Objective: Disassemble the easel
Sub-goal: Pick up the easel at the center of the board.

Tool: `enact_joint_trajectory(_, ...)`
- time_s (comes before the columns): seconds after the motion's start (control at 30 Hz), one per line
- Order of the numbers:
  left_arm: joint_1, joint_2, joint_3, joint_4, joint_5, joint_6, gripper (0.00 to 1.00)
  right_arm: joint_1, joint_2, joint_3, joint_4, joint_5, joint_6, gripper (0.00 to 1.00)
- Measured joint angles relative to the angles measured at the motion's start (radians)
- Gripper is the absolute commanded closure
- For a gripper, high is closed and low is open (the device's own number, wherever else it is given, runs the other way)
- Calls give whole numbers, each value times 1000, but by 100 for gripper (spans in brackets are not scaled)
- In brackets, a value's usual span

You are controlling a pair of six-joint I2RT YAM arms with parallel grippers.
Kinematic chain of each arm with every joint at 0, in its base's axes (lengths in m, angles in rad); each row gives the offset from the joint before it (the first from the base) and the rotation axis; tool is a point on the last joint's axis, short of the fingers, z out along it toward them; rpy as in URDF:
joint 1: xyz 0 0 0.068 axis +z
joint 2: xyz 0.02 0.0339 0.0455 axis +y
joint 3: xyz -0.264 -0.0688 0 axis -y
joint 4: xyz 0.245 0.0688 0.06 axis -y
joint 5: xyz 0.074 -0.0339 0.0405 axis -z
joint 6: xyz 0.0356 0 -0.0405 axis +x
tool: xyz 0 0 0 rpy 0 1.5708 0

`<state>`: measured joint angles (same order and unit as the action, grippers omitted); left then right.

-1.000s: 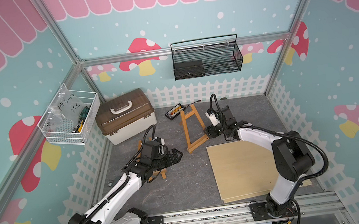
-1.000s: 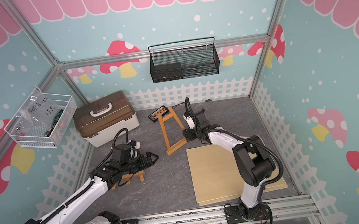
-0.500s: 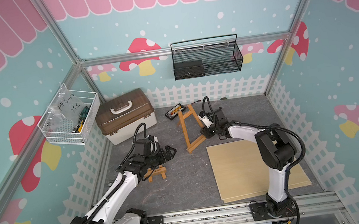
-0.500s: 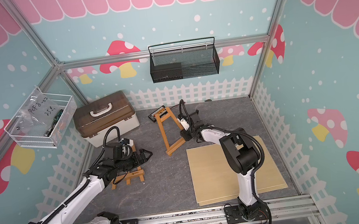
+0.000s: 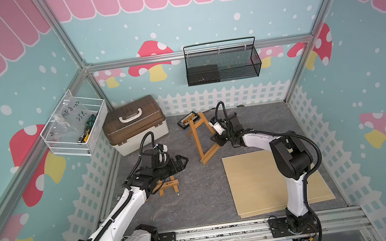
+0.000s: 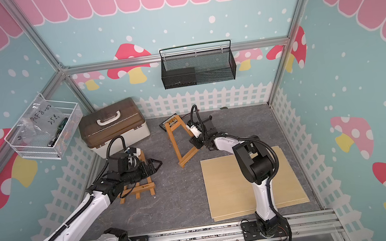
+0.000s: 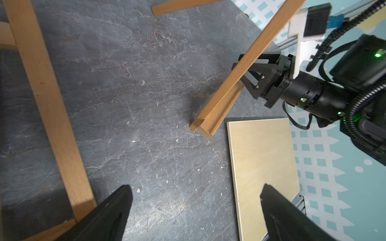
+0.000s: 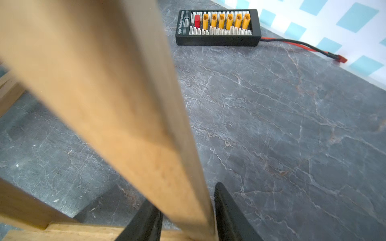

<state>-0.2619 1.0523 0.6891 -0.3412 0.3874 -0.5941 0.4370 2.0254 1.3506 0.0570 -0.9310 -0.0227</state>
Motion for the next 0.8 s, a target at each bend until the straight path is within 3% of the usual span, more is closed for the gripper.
enact_joint_trajectory(0.33, 0, -9, 0, -29, 18, 1, 0, -10, 18, 14, 6, -21, -13, 77)
enact_joint_trajectory(0.8, 26, -5, -3, -12, 21, -2, 0, -10, -40, 10, -33, 37, -18, 80)
